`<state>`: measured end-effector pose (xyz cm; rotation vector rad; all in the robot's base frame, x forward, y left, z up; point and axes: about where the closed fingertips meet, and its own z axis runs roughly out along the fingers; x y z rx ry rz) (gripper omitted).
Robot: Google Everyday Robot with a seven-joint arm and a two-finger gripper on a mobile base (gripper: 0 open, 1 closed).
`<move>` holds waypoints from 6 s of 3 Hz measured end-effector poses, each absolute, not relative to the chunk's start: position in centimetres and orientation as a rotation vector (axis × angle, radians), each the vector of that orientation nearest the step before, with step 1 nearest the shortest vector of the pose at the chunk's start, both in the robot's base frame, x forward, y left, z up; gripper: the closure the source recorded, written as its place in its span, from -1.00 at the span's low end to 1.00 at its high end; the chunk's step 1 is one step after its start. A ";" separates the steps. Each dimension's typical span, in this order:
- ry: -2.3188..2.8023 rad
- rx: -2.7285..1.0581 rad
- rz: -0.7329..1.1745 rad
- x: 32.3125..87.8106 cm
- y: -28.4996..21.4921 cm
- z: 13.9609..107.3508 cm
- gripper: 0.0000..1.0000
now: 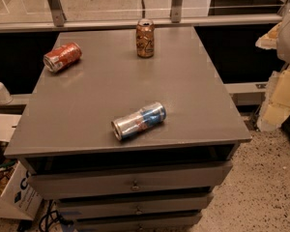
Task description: Pick coke can
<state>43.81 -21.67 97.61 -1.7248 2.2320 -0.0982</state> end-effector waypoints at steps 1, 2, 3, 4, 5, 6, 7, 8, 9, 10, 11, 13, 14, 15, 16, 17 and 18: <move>2.232 -1.725 -0.098 43.8 -21.7 97.6 -1.00; 2.214 -1.719 -0.066 44.6 -21.2 97.3 -1.00; 2.167 -1.710 -0.006 46.1 -19.5 96.4 -1.00; 2.077 -1.679 0.077 48.4 -17.2 95.7 -1.00; 1.958 -1.645 0.155 51.4 -14.1 95.6 -1.00; 1.868 -1.635 0.215 53.9 -10.9 95.2 -1.00; 1.815 -1.628 0.260 55.8 -8.5 94.6 -1.00; 1.780 -1.620 0.337 57.6 -4.2 92.8 -1.00; 1.756 -1.591 0.475 58.5 -1.0 91.0 -1.00; 1.753 -1.591 0.477 58.5 -0.9 91.0 -1.00; 1.717 -1.551 0.495 59.4 0.1 91.3 -1.00; 1.640 -1.494 0.568 63.0 4.8 91.4 -1.00; 1.588 -1.512 0.587 64.5 8.1 90.9 -1.00; 1.552 -1.528 0.602 65.8 11.6 90.3 -1.00; 1.509 -1.549 0.614 66.9 14.8 90.0 -1.00; 1.487 -1.547 0.634 67.8 17.6 89.3 -1.00; 1.473 -1.488 0.677 68.8 19.4 88.7 -1.00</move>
Offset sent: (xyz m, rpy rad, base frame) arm 0.0176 0.0101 -0.0127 0.0665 0.0193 0.0211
